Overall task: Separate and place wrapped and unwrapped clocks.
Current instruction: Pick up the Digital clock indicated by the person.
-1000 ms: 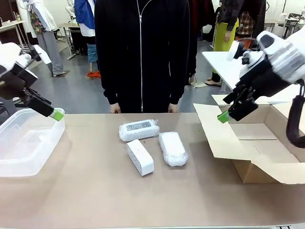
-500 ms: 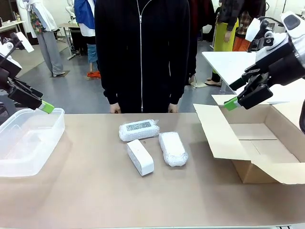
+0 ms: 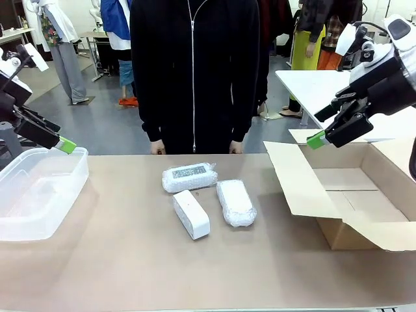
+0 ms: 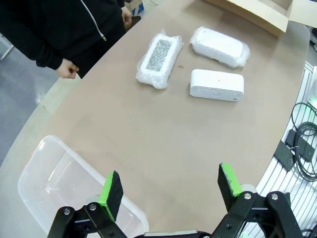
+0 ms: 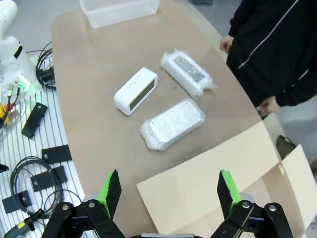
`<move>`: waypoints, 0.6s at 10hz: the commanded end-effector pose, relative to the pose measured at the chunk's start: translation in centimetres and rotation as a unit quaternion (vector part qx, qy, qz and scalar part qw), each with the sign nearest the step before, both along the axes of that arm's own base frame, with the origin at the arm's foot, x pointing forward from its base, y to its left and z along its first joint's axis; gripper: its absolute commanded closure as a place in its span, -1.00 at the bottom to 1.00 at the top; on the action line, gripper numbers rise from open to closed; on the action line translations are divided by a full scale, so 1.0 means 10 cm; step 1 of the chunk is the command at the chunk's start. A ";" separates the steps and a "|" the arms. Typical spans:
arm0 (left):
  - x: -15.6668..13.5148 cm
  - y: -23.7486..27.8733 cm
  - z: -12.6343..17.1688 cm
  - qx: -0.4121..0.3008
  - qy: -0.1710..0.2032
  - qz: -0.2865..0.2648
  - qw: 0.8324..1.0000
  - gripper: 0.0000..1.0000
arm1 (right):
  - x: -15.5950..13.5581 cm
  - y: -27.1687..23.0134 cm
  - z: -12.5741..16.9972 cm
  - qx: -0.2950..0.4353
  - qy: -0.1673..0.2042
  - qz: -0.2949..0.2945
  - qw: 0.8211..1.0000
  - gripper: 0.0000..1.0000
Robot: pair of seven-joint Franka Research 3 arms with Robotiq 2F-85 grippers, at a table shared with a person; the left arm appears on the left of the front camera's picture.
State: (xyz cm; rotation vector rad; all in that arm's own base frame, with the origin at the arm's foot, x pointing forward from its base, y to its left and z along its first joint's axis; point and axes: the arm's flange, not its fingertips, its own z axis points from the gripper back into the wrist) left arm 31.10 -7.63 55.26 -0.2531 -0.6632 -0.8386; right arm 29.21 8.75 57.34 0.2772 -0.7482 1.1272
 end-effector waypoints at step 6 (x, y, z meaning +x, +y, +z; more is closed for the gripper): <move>-0.02 0.02 0.01 -0.001 0.003 -0.002 1.000 -1.00 | -0.01 0.01 -0.01 0.005 0.002 0.006 1.000 -1.00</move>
